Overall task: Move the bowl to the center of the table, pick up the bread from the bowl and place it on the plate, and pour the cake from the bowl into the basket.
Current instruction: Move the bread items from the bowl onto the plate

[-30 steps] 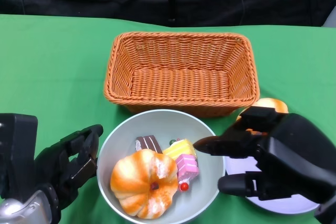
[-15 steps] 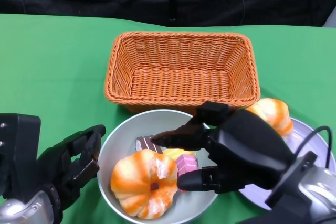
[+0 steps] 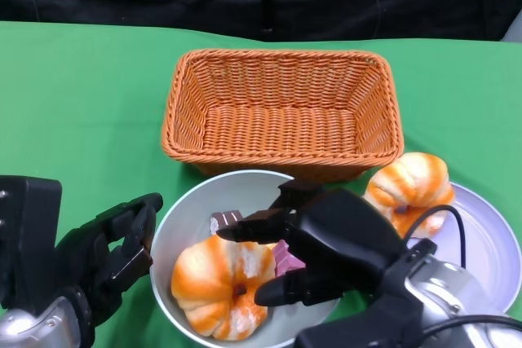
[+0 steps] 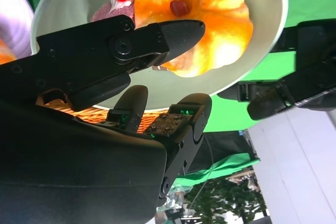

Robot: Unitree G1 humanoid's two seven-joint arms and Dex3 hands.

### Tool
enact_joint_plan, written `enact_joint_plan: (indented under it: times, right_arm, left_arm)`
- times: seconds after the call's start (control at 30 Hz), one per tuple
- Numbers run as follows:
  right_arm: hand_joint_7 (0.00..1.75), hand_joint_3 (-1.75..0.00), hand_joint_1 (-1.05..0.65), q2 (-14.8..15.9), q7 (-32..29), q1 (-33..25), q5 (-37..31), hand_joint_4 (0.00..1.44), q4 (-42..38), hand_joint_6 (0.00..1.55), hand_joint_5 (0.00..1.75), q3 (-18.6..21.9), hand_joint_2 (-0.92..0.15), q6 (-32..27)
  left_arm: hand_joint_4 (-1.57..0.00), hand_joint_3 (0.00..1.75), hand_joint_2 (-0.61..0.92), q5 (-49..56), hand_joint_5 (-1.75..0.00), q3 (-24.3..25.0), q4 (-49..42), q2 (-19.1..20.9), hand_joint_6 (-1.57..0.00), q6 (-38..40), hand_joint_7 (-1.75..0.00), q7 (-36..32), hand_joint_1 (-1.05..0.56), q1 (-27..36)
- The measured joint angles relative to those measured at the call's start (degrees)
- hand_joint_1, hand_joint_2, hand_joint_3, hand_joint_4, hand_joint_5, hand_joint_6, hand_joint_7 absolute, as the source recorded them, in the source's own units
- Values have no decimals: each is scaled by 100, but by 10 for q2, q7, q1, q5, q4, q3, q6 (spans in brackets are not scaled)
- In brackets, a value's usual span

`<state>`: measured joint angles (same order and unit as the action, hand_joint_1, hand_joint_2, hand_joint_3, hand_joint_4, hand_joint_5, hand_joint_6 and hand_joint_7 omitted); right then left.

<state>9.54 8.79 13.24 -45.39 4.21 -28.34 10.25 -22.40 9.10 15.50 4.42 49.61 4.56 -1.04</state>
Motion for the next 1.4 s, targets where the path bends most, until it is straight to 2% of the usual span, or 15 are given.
enact_joint_plan:
  times: [0.17,0.5,0.93,0.97,1.07,1.13,1.27,1.4]
  right_arm:
    - [0,-13,-63,-21,-15,18,-21,15,-34,54,91,-19,-92,-21]
    - [0,-17,-63,-45,-50,41,-36,11,-72,53,90,-36,-92,-35]
    - [3,-10,-62,-32,-47,44,-38,16,-76,57,93,-59,-92,-38]
    - [2,-11,-62,-30,-47,44,-38,15,-76,56,93,-60,-92,-38]
    - [2,-12,-61,-27,-47,39,-38,16,-76,56,92,-65,-92,-38]
    - [2,-12,-61,-27,-46,35,-37,16,-76,56,92,-68,-92,-38]
    - [3,-12,-60,-26,-51,34,-37,19,-81,57,93,-74,-92,-38]
    - [4,-12,-58,-26,-62,33,-37,20,-87,59,94,-76,-92,-34]
  left_arm:
    - [0,68,92,0,-96,1,-2,0,-41,-6,-4,2,-60,0]
    - [0,70,92,0,-86,3,-5,-3,-36,-6,-1,2,-60,0]
    - [0,71,92,3,-89,4,-5,-7,-35,-7,0,-1,-58,0]
    - [-4,69,92,13,-86,-2,-4,-4,-39,-15,-2,-2,-58,2]
    - [-6,69,92,91,-83,-47,3,20,-38,-94,-1,-9,-58,21]
    - [-4,68,92,136,-90,-65,4,29,-36,-162,-1,-15,-58,36]
    - [0,73,92,187,-103,-69,-13,18,-34,-308,-2,-39,-61,57]
    - [0,73,92,200,-102,-62,-49,-8,-34,-447,-2,-47,-64,67]
